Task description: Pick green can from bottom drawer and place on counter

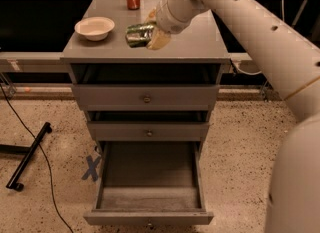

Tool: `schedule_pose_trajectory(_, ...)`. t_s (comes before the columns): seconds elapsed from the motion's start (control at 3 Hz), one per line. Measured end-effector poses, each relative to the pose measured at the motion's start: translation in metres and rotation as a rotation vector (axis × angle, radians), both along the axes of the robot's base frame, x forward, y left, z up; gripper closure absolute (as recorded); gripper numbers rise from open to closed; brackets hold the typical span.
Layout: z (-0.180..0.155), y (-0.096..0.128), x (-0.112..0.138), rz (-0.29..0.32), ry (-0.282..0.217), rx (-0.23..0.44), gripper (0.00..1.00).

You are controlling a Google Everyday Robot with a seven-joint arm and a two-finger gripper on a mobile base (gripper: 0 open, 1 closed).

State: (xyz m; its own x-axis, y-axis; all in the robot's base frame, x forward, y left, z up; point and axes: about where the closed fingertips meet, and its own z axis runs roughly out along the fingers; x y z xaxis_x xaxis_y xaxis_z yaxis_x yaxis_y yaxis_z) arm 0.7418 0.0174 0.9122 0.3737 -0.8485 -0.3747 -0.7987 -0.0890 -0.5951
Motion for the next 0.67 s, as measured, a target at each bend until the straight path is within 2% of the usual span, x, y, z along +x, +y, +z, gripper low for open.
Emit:
schedule_pose_trajectory(0.33, -0.024, -0.008, 0.058, -0.026, 0.026, 0.004, 0.97)
schedule_pose_trajectory(0.67, -0.014, -0.023, 0.090, -0.086, -0.014, 0.072, 0.75)
